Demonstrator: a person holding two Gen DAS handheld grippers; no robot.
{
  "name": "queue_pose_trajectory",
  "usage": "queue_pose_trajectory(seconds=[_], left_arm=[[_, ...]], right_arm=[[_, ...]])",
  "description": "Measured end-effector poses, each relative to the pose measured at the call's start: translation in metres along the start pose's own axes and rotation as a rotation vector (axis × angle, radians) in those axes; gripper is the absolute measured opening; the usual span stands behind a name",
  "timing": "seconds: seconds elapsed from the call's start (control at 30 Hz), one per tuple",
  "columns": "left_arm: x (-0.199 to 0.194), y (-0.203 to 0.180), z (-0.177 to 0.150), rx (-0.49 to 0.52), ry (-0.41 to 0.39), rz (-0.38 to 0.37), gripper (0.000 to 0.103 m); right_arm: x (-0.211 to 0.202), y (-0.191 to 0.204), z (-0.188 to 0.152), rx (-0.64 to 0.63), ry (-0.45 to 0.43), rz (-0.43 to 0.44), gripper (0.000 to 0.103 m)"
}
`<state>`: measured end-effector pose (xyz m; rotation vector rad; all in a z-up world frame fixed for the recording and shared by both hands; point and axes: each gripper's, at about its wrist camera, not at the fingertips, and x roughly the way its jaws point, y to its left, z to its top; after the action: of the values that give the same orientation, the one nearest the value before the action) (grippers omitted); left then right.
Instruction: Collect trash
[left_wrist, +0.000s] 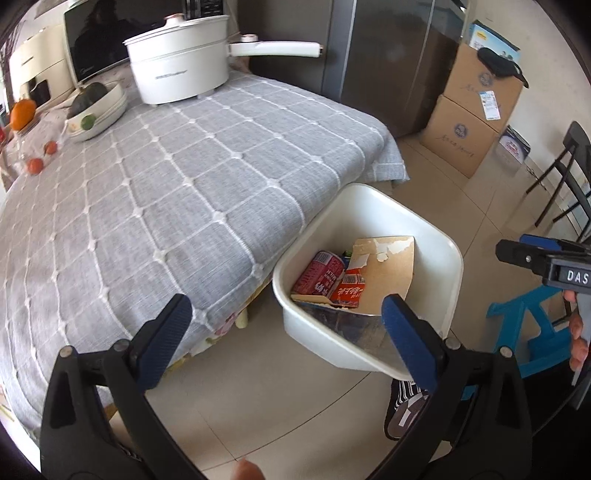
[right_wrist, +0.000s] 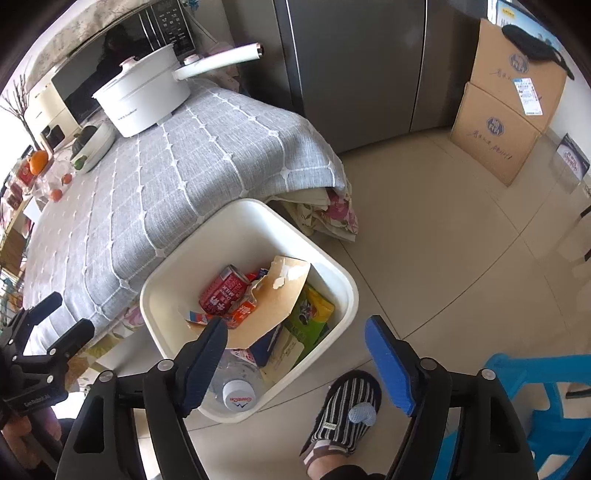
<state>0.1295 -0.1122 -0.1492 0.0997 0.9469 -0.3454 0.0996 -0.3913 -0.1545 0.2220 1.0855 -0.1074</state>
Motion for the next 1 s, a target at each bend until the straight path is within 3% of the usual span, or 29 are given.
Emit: queue_pose_trajectory(seconds=[0.23, 0.4, 0.6, 0.8, 1.0], left_arm=[[-0.059, 0.019, -0.02, -0.071, -0.091, 0.137, 0.102], [-0.105, 0.027, -0.036, -0.097, -0.186, 0.185, 0.102], [-0.137, 0.026, -0.053, -0.11, -0.275, 0.218, 0.102], [-0.148, 0.033, -0.057, -0.143, -0.323, 0.225, 0.102], [-0.152, 0.04, -0.058, -0.165, -0.338, 0.228, 0.102]], right_arm=[[-0.056, 0.048, -0.027, -0.116, -0.167, -0.047, 0.091], [-0.093, 0.076, -0.049, -0.171, -0.286, -0.077, 0.101], [-0.135, 0.101, -0.064, -0.187, -0.425, -0.088, 0.103], [-0.152, 0.119, -0.065, -0.198, -0.496, -0.092, 0.103], [-0.15, 0.13, -0.062, -0.218, -0.499, -0.093, 0.103]])
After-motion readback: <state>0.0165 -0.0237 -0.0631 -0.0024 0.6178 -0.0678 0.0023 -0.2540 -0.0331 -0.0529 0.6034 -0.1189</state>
